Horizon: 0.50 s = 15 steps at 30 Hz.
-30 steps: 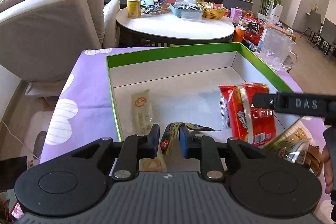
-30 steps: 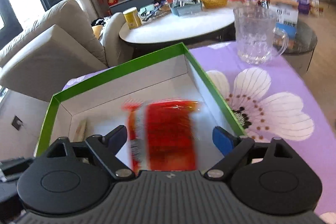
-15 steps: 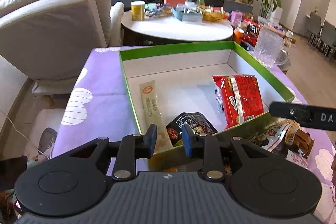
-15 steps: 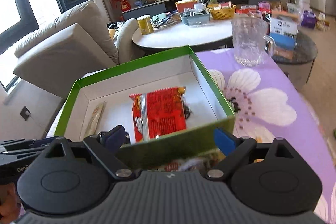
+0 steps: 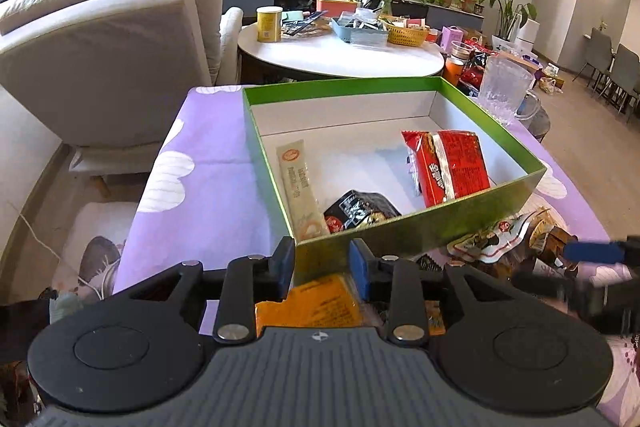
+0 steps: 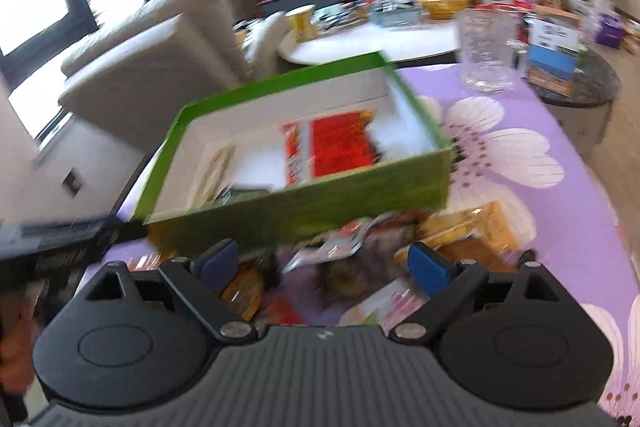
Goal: Organize snacks
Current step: 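Grasp the orange snack bag with the right tool while the left tool grasps a small red pack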
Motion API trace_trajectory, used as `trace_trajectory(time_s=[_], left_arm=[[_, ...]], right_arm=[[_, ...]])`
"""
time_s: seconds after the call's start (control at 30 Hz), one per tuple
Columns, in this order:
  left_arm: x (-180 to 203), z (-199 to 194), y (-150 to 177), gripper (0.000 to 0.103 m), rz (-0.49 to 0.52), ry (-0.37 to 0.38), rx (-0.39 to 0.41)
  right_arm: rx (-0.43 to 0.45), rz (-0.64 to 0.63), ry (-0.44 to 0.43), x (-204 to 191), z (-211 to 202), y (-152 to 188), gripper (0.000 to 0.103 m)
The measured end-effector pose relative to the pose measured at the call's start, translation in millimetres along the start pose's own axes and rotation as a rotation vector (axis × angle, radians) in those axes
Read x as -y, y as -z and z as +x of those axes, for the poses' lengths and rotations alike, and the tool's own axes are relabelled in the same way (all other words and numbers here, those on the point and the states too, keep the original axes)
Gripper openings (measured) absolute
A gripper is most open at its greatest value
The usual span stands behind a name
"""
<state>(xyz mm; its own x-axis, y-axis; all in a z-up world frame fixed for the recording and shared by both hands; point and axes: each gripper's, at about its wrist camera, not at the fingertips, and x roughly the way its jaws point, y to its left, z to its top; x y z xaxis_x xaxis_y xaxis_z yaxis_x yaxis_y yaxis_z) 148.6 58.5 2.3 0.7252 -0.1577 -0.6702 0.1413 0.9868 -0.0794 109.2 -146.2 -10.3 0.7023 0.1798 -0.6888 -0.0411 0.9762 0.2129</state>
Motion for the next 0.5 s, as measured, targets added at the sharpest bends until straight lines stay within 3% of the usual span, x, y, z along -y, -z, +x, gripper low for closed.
trace_trajectory(time_s=[0.17, 0.27, 0.37, 0.5], left_arm=[[-1, -5, 5, 0.028, -0.012, -0.002, 0.0], [2, -10, 8, 0.028, -0.003, 0.002, 0.007], [5, -15, 10, 0.028, 0.012, 0.016, 0.014], [12, -17, 12, 0.029, 0.037, 0.038, 0.012]], right_arm=[[-0.109, -0.174, -0.044, -27, 7, 29, 0.073], [-0.172, -0.174, -0.04, -31, 18, 41, 0.073], [-0.198, -0.126, -0.074, -30, 20, 45, 0.073], [-0.211, -0.155, -0.08, -39, 17, 54, 0.073]])
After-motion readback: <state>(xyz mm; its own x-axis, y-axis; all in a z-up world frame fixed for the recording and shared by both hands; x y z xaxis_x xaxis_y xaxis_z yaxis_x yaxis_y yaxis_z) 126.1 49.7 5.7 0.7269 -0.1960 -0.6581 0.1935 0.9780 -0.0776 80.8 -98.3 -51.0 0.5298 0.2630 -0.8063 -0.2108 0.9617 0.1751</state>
